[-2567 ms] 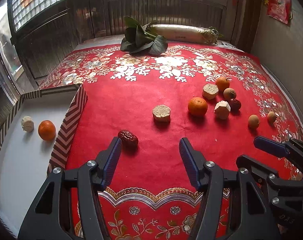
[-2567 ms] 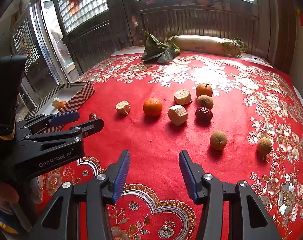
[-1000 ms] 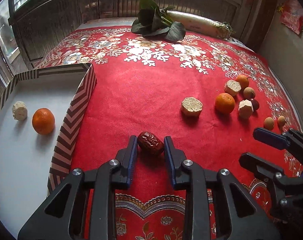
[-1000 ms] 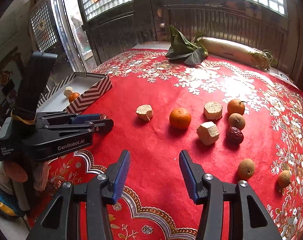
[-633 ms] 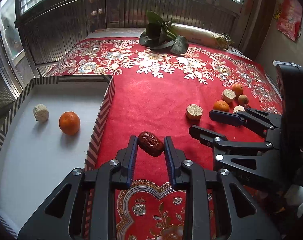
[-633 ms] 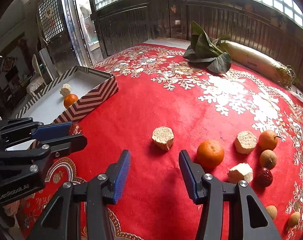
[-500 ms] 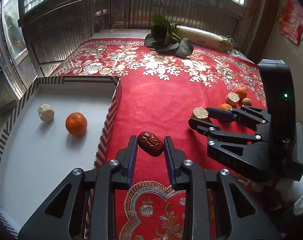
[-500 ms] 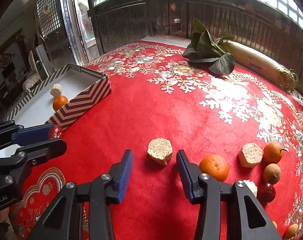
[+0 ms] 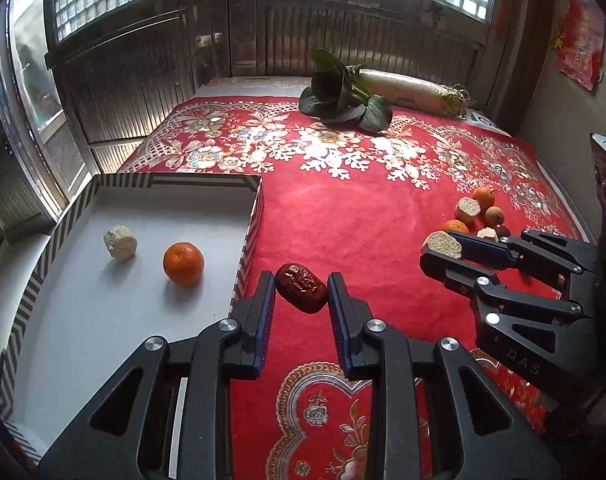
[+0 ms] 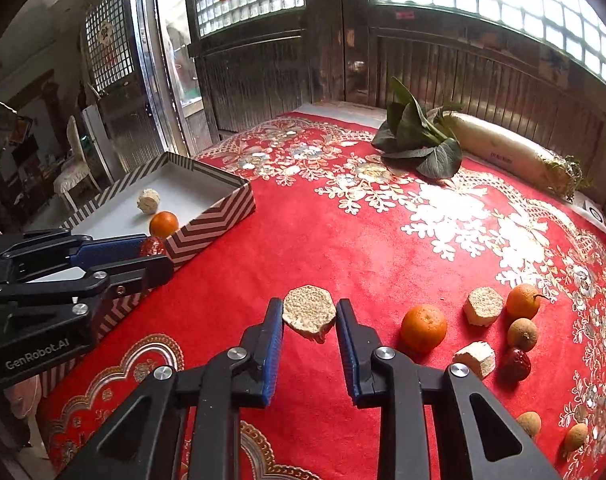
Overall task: Organize fruits
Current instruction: 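Grasp the red date with the left tool while the right tool grasps a round pale cake, then carry the date and round cake into the white tray and open both tools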
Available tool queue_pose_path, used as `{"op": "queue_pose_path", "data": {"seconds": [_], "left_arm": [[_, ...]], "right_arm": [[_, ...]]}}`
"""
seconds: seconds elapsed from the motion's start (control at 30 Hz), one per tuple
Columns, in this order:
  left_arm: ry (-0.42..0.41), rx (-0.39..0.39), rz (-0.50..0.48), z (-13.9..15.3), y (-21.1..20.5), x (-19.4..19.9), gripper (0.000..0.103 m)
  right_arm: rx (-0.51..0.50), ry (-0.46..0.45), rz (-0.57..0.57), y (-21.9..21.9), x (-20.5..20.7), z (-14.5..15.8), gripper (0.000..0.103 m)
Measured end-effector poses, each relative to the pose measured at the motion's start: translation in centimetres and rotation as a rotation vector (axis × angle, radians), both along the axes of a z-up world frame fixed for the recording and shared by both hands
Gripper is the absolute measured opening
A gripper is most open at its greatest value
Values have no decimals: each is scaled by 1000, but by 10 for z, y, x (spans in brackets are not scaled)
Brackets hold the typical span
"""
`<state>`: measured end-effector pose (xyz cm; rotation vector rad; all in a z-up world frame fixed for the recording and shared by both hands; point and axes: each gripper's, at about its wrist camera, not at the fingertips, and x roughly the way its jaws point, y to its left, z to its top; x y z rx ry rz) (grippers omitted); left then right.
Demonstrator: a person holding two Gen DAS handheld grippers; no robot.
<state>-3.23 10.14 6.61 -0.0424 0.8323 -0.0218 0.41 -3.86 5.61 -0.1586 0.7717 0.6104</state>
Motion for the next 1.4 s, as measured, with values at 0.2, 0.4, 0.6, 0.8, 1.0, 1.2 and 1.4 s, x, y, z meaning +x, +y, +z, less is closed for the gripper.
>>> {"op": "queue_pose_path", "data": {"seconds": [0.2, 0.4, 0.6, 0.8, 1.0, 1.2, 1.4], "left_arm": [[-32, 45, 48, 8, 16, -9, 26], [-46, 76, 93, 12, 38, -15, 26], [-47, 98, 134, 9, 56, -14, 26], [-33, 103, 160, 4, 73, -10, 26], [-8, 107, 192, -6, 94, -6, 26], [24, 80, 212, -13, 112, -2, 26], [31, 69, 223, -15, 122, 0, 26]], "right_arm": [[24, -7, 36, 13, -13, 10, 25], [30, -19, 82, 36, -23, 15, 25], [29, -25, 124, 58, -26, 18, 25], [17, -23, 162, 79, -23, 20, 25], [7, -17, 210, 104, -19, 20, 25], [-12, -13, 257, 130, -18, 16, 25], [-29, -2, 294, 150, -18, 12, 25]]}}
